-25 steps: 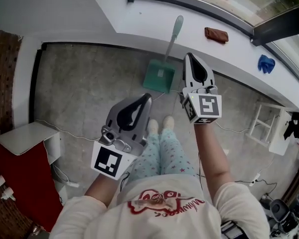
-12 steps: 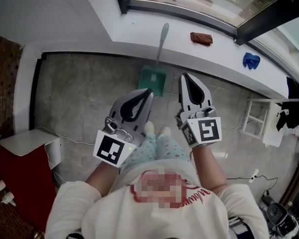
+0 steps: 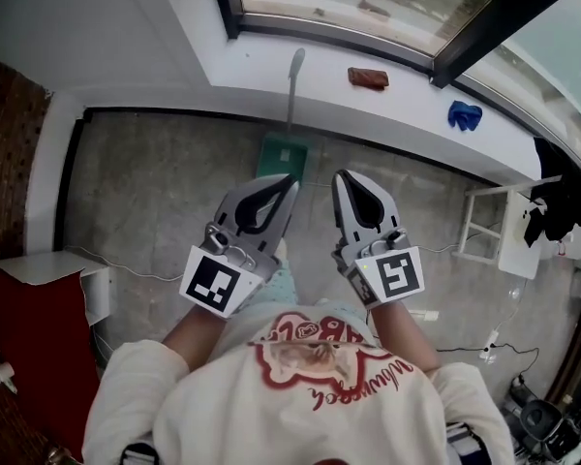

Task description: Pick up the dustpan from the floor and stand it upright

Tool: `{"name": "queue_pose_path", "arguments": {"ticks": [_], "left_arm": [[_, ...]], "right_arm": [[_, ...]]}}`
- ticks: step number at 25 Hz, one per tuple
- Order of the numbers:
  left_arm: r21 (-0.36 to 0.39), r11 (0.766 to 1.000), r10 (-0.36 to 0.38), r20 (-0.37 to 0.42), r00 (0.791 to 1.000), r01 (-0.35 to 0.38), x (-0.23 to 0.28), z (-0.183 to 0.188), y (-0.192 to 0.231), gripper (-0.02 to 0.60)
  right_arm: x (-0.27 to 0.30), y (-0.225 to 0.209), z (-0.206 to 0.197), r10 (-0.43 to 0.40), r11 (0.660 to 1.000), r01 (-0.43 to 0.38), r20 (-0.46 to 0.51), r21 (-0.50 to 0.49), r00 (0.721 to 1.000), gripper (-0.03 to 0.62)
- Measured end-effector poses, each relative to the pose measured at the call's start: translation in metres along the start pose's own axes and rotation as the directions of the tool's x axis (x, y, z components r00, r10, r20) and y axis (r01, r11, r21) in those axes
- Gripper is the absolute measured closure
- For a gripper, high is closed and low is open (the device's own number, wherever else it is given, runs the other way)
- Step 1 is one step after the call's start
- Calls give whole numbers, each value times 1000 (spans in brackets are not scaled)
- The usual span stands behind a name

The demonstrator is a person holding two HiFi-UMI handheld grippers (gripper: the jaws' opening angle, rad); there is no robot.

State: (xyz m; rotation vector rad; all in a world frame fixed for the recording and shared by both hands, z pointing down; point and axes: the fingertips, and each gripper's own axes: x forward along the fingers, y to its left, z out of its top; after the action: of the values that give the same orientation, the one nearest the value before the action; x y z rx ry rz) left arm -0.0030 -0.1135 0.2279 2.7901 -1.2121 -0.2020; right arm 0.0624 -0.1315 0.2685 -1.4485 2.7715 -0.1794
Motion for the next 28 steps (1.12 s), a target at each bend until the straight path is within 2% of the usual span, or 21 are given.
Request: {"name": "queue_pose_path", "arguments": {"ticks": [5,10,13,16,20,25,28], "left_arm": [[39,999,-2,15,1000,1,-24,0,-88,563],[29,999,45,21,999,-46,-59,6,-163,563],[48,998,40,24,999,-41,-86,13,-196,563],[67,998,-1,32,999,-2,-114,23,-211,563],[61,996,-70,45,997,67,-155,30,-226,563],[35,992,-124,37,992,123,-225,39,-234,563],[3,994,-113,8,994,113,-274,23,-231,563]], "right_arm": [[-87,10,16,22,1000,-22,44,-3,999,569],[-166,29,14,49,998,-50,21,41,999,569],[-202,47,24,70,997,-70,15,12,997,569],[-222,70,43,44,999,-43,76,-18,996,569],[-244,113,54,-45,999,47,122,-14,991,569],[-272,184,29,-139,989,129,141,77,980,569],[-286,237,-1,-127,988,118,90,103,988,569]]}}
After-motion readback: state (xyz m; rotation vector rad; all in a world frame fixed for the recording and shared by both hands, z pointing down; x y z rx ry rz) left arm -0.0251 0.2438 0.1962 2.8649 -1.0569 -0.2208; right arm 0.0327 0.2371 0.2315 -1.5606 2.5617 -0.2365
